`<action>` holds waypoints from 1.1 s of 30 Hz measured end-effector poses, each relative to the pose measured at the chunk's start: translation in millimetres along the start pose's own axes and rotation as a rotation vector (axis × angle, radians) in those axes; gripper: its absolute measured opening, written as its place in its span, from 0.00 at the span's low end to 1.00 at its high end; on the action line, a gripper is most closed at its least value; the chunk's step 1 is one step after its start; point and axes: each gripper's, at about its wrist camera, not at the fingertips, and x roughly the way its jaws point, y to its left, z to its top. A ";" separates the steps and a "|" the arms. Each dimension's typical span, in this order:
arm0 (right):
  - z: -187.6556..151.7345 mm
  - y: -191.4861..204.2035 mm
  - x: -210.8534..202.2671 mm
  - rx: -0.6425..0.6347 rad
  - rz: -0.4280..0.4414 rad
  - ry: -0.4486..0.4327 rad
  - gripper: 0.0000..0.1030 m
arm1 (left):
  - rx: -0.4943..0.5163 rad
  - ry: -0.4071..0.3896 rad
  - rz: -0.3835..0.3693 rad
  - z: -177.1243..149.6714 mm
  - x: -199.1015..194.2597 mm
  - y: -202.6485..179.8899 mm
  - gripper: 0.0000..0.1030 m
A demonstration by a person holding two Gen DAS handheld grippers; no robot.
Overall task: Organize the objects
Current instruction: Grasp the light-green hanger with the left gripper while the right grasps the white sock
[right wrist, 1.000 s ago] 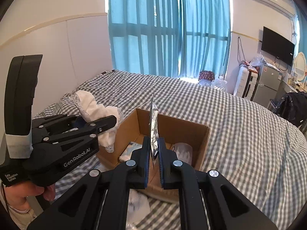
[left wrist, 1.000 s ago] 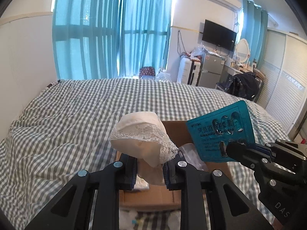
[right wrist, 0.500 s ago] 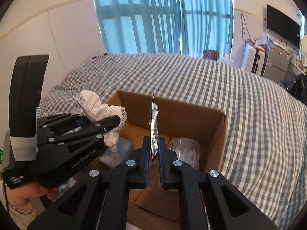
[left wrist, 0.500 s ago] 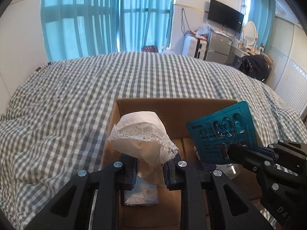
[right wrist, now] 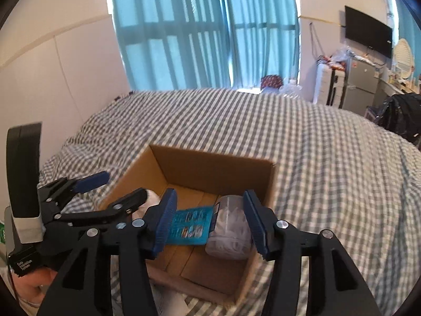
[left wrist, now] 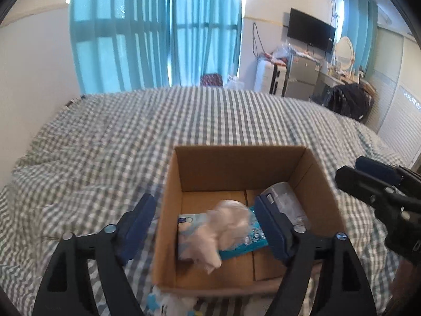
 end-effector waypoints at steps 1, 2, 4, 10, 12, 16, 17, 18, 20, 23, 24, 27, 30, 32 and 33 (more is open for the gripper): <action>2.2 0.7 -10.6 0.004 -0.013 -0.017 0.62 | -0.005 -0.014 0.008 -0.2 -9.8 1.6 0.91; 3.9 1.4 -22.4 0.008 -0.029 -0.036 0.69 | -0.013 -0.036 0.016 -0.4 -22.9 3.2 0.94; 7.7 4.1 -43.0 0.012 -0.057 -0.069 0.77 | -0.023 -0.084 0.025 -3.1 -52.9 4.9 1.00; 2.2 11.7 -104.9 0.024 -0.168 -0.171 0.98 | -0.012 -0.172 0.072 -11.4 -119.8 1.9 1.00; -3.4 14.7 -118.0 0.021 -0.195 -0.186 1.00 | -0.006 -0.206 0.092 -22.0 -140.1 1.4 1.00; -19.8 14.4 -132.5 0.031 -0.223 -0.180 1.00 | -0.012 -0.245 0.146 -45.2 -165.1 3.1 1.00; -24.4 12.9 -133.4 0.035 -0.223 -0.174 1.00 | -0.021 -0.246 0.170 -52.2 -168.0 4.2 1.00; -30.4 12.9 -133.3 0.037 -0.224 -0.165 1.00 | -0.031 -0.241 0.185 -59.3 -168.9 5.6 1.00; -44.3 12.4 -131.1 0.033 -0.230 -0.150 1.00 | -0.045 -0.229 0.186 -71.7 -167.5 7.9 1.00; -72.9 9.3 -127.3 0.024 -0.229 -0.138 1.00 | -0.076 -0.201 0.194 -94.8 -158.1 11.3 1.00; -80.5 9.7 -124.0 0.022 -0.224 -0.131 1.00 | -0.093 -0.188 0.196 -102.1 -152.6 12.3 1.00; -104.7 7.7 -110.4 0.025 -0.198 -0.090 1.00 | -0.128 -0.144 0.190 -123.2 -135.6 15.4 1.00; -124.1 3.7 -93.7 0.048 -0.161 -0.038 1.00 | -0.166 -0.099 0.192 -145.9 -114.0 16.9 1.00; -136.3 4.4 -81.2 0.053 -0.155 -0.004 1.00 | -0.193 -0.046 0.187 -160.6 -96.4 17.9 1.00; -140.9 4.3 -76.3 0.052 -0.154 0.008 1.00 | -0.202 -0.024 0.192 -168.6 -89.7 19.1 1.00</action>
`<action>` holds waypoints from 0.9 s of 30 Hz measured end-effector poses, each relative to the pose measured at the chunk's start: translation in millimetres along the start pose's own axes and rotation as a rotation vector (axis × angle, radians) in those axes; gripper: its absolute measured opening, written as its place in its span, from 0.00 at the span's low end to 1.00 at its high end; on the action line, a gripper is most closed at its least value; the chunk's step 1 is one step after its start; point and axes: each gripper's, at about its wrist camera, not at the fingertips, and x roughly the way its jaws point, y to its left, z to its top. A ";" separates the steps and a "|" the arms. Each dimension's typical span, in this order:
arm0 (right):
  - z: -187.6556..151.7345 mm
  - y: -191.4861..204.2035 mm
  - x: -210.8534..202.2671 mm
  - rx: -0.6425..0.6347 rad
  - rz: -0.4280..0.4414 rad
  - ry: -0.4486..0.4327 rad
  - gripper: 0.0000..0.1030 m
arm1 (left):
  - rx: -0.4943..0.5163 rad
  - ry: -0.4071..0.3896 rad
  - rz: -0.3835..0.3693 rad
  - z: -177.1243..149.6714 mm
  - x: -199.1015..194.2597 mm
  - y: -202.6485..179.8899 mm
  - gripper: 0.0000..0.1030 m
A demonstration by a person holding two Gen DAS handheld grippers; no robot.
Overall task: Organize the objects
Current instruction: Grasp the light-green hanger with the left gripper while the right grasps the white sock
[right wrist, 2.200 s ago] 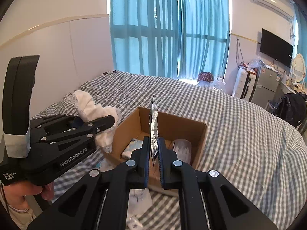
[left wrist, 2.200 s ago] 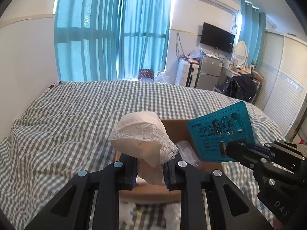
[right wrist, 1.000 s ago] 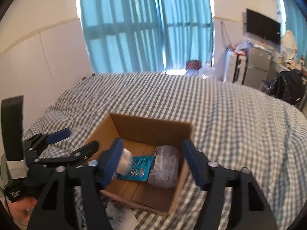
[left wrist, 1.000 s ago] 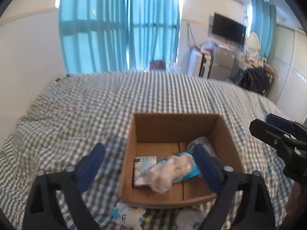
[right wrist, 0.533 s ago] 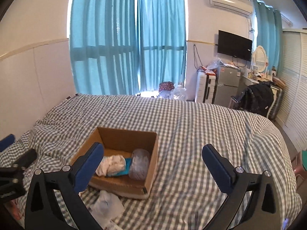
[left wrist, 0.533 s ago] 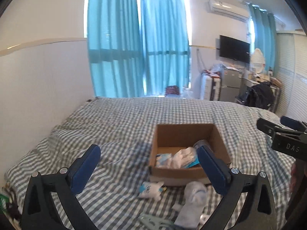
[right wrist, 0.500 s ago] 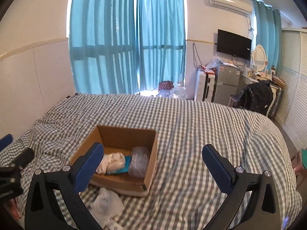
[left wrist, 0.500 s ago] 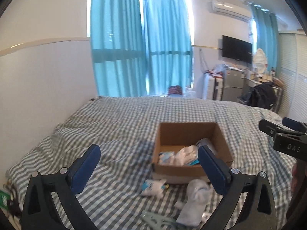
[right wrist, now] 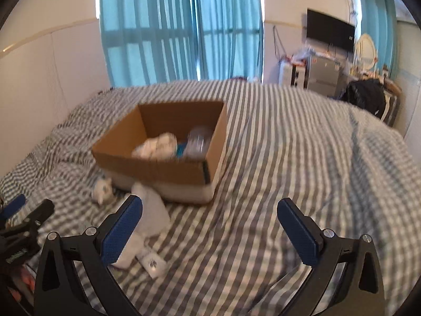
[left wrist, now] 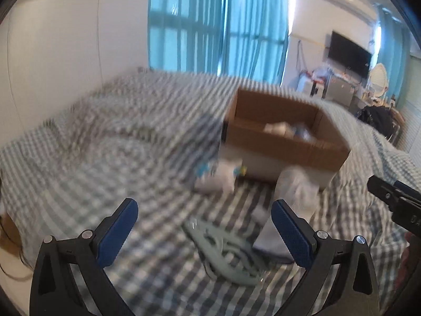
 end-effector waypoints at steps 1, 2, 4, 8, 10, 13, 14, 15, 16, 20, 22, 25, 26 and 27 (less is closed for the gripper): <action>-4.9 1.3 5.5 -0.003 -0.001 0.015 1.00 | -0.004 0.020 0.012 -7.5 6.4 0.8 1.00; -10.1 2.0 11.2 -0.006 -0.002 0.031 1.00 | -0.001 0.041 0.019 -14.5 14.2 -0.2 1.00; -16.8 1.5 19.3 -0.009 -0.001 0.054 1.00 | 0.014 0.074 0.034 -25.5 26.8 -2.8 1.00; -27.4 2.3 35.7 0.001 0.013 0.100 1.00 | 0.080 0.110 0.091 -41.1 49.8 -12.3 1.00; -30.3 2.2 41.3 0.009 0.018 0.113 1.00 | 0.104 0.140 0.083 -44.5 58.9 -19.4 1.00; -32.5 2.5 47.4 0.015 0.027 0.132 1.00 | 0.130 0.194 0.006 -52.3 70.6 -33.7 1.00; -33.1 2.5 49.0 0.015 0.028 0.137 1.00 | 0.144 0.205 0.005 -55.0 73.9 -37.9 1.00; -34.0 2.0 49.9 0.015 0.028 0.140 1.00 | 0.165 0.223 0.001 -58.2 78.3 -43.1 1.00; -35.1 1.8 50.6 0.016 0.026 0.142 1.00 | 0.178 0.237 -0.002 -60.8 82.0 -46.7 1.00; -36.8 1.4 50.5 0.021 0.029 0.151 1.00 | 0.141 0.230 -0.056 -60.3 75.4 -40.5 0.80; -36.8 2.8 49.9 0.021 0.033 0.154 1.00 | 0.139 0.228 -0.080 -59.7 68.2 -36.3 0.72; -34.5 9.5 46.1 0.006 0.045 0.146 1.00 | 0.116 0.215 -0.104 -54.9 54.9 -26.6 0.41; -33.0 11.7 46.5 0.000 0.050 0.145 1.00 | 0.121 0.205 -0.098 -51.4 49.2 -23.9 0.25; -31.5 15.0 45.9 -0.008 0.056 0.145 1.00 | 0.125 0.193 -0.104 -46.9 45.5 -23.9 0.25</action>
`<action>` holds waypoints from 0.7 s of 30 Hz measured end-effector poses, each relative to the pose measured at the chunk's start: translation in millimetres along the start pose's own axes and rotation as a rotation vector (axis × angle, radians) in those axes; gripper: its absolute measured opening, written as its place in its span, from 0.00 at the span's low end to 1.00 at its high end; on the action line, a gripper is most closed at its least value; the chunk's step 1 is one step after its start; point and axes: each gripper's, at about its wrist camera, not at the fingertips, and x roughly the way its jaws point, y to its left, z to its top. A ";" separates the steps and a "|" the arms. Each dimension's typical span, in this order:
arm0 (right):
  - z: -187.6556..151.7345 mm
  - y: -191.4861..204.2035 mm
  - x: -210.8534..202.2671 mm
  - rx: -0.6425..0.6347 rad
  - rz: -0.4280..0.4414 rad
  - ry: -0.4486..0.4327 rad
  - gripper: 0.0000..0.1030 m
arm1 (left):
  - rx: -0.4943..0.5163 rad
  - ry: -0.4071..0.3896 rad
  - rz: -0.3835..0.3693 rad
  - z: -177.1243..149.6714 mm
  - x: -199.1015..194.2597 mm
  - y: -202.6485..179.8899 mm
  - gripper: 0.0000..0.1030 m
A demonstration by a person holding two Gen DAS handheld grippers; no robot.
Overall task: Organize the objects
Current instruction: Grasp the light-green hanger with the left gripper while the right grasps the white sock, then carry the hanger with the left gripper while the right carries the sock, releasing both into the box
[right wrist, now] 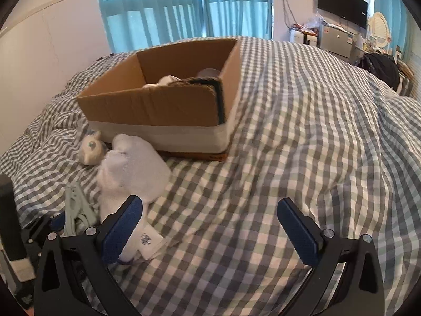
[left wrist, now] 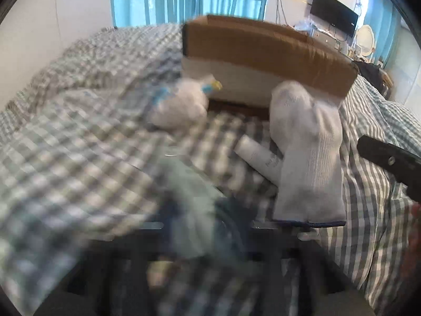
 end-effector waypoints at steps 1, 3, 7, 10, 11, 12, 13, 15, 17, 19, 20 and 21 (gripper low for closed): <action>1.7 4.0 -0.3 -0.008 0.008 0.002 1.00 | 0.009 0.000 -0.004 3.0 -3.6 2.8 0.25; 6.5 14.0 1.3 -0.022 0.032 0.007 1.00 | 0.028 0.029 -0.011 5.3 -1.8 7.7 0.24; 15.3 44.3 17.2 -0.083 0.093 0.052 1.00 | -0.085 0.057 -0.080 2.5 3.1 31.4 0.24; 13.7 64.7 40.5 -0.140 0.074 0.115 0.97 | -0.083 0.053 -0.088 2.9 1.5 32.4 0.24; 11.7 67.7 47.9 -0.143 0.081 0.137 0.85 | -0.081 0.052 -0.089 2.1 0.4 32.5 0.24; 9.1 68.9 54.6 -0.144 0.090 0.164 0.65 | -0.085 0.052 -0.091 2.2 0.1 30.9 0.24; 6.2 69.0 60.5 -0.145 0.103 0.186 0.59 | -0.085 0.051 -0.096 2.0 -0.5 30.0 0.24; 1.4 66.4 58.7 -0.145 0.106 0.170 0.49 | -0.085 0.044 -0.099 1.1 -1.6 28.9 0.24; -1.9 62.4 53.2 -0.145 0.098 0.157 0.41 | -0.081 0.036 -0.100 -1.4 -5.8 29.3 0.23; -4.6 56.4 46.6 -0.139 0.078 0.141 0.36 | -0.079 0.023 -0.098 -3.1 -9.6 31.0 0.22; -4.7 52.3 42.4 -0.134 0.057 0.128 0.35 | -0.072 0.013 -0.096 -3.3 -13.3 28.1 0.21; -5.9 50.0 37.7 -0.132 0.039 0.117 0.34 | -0.066 0.005 -0.095 -3.5 -16.0 26.9 0.20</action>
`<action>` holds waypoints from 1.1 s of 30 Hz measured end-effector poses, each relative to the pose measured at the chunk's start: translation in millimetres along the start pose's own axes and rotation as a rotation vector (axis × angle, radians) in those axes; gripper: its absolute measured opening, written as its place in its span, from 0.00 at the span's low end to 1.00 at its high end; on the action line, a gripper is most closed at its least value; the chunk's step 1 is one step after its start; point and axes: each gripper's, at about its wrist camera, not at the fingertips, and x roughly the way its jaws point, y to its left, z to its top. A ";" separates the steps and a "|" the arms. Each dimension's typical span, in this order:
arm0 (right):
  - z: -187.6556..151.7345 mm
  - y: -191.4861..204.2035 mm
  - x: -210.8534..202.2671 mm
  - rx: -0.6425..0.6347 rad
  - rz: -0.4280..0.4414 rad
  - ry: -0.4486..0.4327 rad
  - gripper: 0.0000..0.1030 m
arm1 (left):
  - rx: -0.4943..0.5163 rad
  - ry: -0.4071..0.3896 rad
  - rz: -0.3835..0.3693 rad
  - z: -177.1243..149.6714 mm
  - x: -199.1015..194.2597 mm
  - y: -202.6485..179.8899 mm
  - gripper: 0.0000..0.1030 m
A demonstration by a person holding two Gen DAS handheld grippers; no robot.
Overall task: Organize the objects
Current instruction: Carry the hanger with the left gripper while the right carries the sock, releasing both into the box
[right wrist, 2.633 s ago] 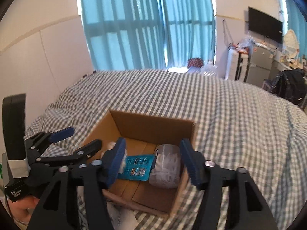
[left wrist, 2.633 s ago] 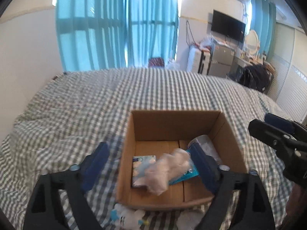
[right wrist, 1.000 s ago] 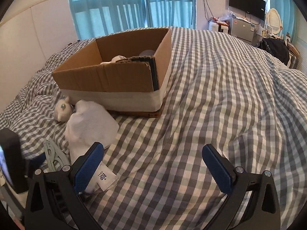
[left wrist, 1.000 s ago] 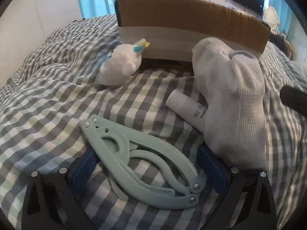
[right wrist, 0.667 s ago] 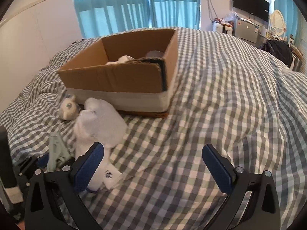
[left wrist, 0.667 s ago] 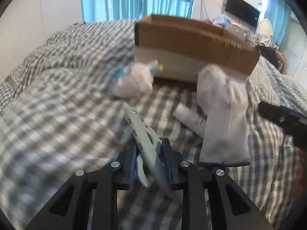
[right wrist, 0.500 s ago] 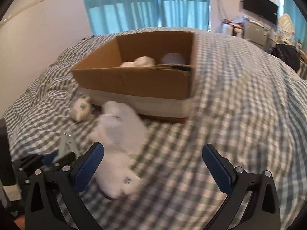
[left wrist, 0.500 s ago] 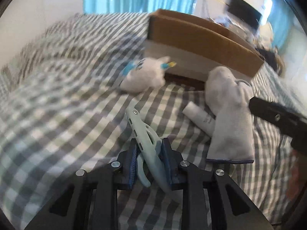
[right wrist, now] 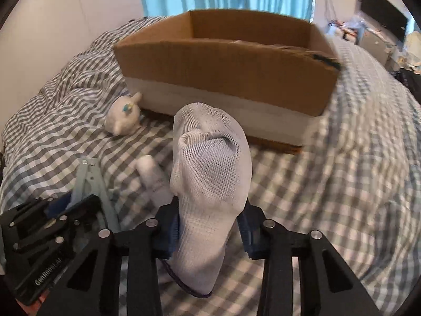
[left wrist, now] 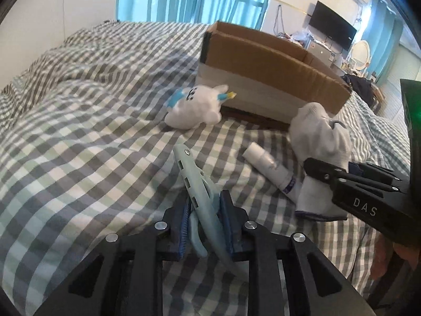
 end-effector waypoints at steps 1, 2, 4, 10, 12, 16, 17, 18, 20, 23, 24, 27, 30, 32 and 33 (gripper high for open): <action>-1.4 -3.4 -5.4 0.005 -0.019 -0.012 0.34 | 0.007 -0.011 0.001 0.2 -3.6 -3.5 0.19; -3.0 -7.7 -10.9 0.015 -0.043 -0.023 0.33 | 0.017 -0.021 0.000 1.2 -7.2 -7.1 0.18; -4.5 -17.3 -20.3 0.031 -0.070 -0.043 0.33 | 0.030 -0.041 0.002 4.5 -12.9 -13.2 0.17; -9.5 -27.2 -46.0 0.057 -0.114 -0.090 0.32 | 0.050 -0.081 0.027 12.7 -21.8 -23.3 0.14; -9.8 -29.4 -51.3 0.071 -0.149 -0.105 0.32 | 0.044 -0.091 0.038 15.8 -24.5 -24.1 0.14; -11.7 -25.9 -57.1 0.105 -0.182 -0.123 0.32 | 0.027 -0.118 0.057 21.9 -29.3 -23.9 0.13; -13.4 -26.6 -58.2 0.108 -0.187 -0.123 0.32 | 0.024 -0.128 0.063 23.2 -30.7 -24.6 0.13; -15.2 -25.8 -58.3 0.114 -0.188 -0.121 0.32 | 0.027 -0.131 0.064 24.1 -31.9 -26.0 0.13; -20.0 -27.5 -61.5 0.122 -0.188 -0.119 0.32 | 0.037 -0.149 0.076 27.4 -34.2 -28.7 0.13; -22.6 -27.3 -65.0 0.125 -0.194 -0.122 0.32 | 0.046 -0.163 0.080 30.9 -35.8 -30.6 0.13; -22.3 -27.2 -66.3 0.129 -0.196 -0.124 0.32 | 0.050 -0.166 0.081 32.2 -36.0 -31.0 0.13; -21.3 -27.6 -70.9 0.136 -0.205 -0.138 0.32 | 0.057 -0.175 0.083 35.3 -37.9 -31.7 0.13; -19.9 -29.4 -77.6 0.146 -0.211 -0.151 0.32 | 0.061 -0.186 0.081 40.1 -40.8 -31.5 0.13; -17.7 -29.0 -83.4 0.152 -0.209 -0.163 0.32 | 0.058 -0.198 0.077 44.8 -43.8 -31.5 0.13; -16.6 -28.5 -85.9 0.152 -0.208 -0.169 0.32 | 0.060 -0.202 0.073 47.1 -45.4 -32.0 0.13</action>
